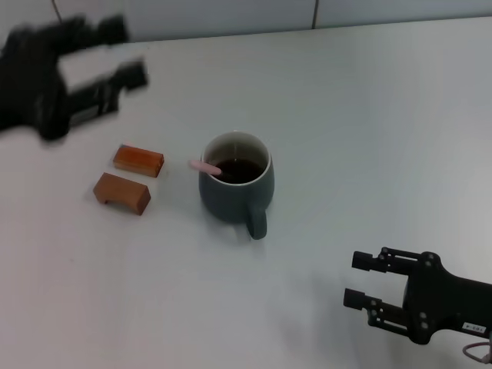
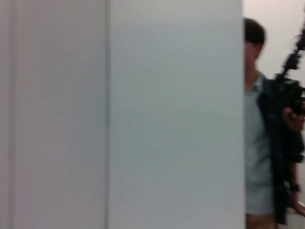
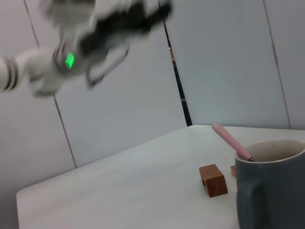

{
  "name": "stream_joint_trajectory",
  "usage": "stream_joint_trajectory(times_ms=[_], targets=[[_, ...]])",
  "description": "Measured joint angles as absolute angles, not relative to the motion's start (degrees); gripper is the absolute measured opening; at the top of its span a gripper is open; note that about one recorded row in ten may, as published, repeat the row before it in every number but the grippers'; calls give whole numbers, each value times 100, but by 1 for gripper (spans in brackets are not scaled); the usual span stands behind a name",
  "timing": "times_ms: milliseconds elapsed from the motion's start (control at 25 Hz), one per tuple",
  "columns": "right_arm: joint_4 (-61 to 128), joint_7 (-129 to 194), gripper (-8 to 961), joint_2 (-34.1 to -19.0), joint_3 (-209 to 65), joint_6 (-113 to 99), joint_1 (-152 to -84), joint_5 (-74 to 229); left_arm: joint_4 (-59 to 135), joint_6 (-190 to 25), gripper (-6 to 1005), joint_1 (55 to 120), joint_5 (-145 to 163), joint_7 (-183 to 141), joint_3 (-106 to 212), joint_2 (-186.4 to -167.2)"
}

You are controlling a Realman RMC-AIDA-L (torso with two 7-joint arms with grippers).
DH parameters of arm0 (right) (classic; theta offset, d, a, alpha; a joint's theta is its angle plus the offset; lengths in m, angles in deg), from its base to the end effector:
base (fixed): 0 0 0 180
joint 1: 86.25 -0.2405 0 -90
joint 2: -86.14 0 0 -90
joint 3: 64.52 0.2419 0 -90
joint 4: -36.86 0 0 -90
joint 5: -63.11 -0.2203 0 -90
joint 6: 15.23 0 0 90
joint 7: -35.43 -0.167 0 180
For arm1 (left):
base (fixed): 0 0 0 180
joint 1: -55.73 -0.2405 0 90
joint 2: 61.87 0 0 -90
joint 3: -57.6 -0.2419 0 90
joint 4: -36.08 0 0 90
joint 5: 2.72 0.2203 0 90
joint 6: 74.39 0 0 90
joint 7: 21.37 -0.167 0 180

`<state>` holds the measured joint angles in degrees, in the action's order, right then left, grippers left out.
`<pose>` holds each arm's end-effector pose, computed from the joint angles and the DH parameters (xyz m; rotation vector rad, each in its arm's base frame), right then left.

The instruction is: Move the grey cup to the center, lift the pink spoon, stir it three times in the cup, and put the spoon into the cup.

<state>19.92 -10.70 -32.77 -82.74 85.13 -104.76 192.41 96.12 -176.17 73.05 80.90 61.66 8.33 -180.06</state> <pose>0.3057 0.2151 -0.0506 -2.6609 0.5415 0.9462 -0.1932 0.3065 0.0792 -2.5663 -0.2173 -1.1426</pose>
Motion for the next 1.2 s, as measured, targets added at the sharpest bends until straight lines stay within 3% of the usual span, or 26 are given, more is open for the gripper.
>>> stream_joint_trajectory(times_ms=[120,320,640,1200], targets=[[1948,-1060,583,-3277,-8265,8455,-10486,19228,8440,-17885,592,6875,8081,5052,929,-17991],[1861,-1043,583,-3276,-8256,8379,-10504,19211,7157,-18011,822,6242,8369,3607,985,-17928],[1836,-938,582,-3282,-8299,8242,-10589,19206,6727,-17808,824,6093,8931,2878,1028,-17930],[1910,-793,582,-3295,-8273,8231,-10632,19204,6083,-17241,824,6496,9239,2630,1019,-17935]])
